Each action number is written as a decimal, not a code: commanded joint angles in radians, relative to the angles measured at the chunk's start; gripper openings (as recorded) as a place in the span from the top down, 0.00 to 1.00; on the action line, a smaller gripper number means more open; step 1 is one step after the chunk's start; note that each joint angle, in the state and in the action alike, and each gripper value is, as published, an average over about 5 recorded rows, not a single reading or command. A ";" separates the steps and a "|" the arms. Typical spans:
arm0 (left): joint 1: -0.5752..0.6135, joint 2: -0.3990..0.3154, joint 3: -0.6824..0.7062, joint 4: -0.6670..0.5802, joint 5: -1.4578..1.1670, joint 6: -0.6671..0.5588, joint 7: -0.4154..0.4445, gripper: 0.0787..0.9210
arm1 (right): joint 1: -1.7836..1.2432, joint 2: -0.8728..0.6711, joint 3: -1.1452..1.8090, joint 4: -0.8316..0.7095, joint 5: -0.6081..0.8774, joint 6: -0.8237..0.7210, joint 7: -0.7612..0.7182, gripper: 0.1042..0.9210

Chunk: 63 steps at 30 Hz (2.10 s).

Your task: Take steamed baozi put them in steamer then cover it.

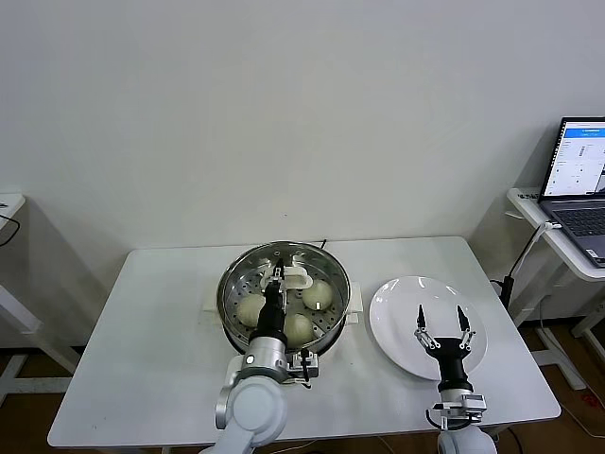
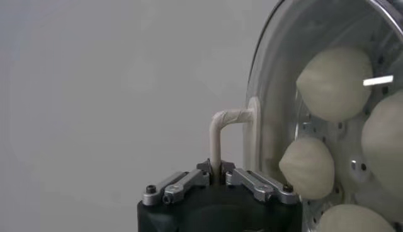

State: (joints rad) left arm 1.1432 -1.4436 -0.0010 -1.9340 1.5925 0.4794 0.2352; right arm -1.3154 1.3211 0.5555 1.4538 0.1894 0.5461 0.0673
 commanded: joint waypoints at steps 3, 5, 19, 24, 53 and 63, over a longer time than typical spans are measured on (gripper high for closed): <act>-0.003 -0.004 -0.009 0.016 0.021 -0.006 0.001 0.86 | -0.002 0.001 0.000 0.001 -0.002 0.002 -0.002 0.12; -0.002 -0.003 -0.012 0.017 0.023 -0.009 0.000 0.86 | -0.002 0.001 -0.001 0.000 -0.003 0.003 -0.003 0.12; 0.007 -0.019 -0.025 0.029 0.023 -0.016 -0.003 0.86 | -0.005 0.002 -0.005 0.012 -0.025 0.008 -0.004 0.12; 0.012 -0.022 -0.031 0.024 0.023 -0.023 -0.008 0.86 | -0.006 0.001 -0.005 0.013 -0.025 0.008 -0.005 0.12; 0.274 0.108 -0.057 -0.275 -0.075 -0.074 -0.042 0.12 | 0.008 0.010 -0.042 0.043 -0.045 -0.015 -0.001 0.12; 0.360 0.133 -0.305 -0.457 -0.453 -0.108 -0.195 0.12 | -0.009 0.000 -0.044 0.070 -0.041 -0.038 0.017 0.12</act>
State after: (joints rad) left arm 1.4000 -1.3447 -0.0828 -2.2089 1.4939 0.4005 0.1707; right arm -1.3145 1.3290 0.5176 1.5041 0.1458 0.5315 0.0676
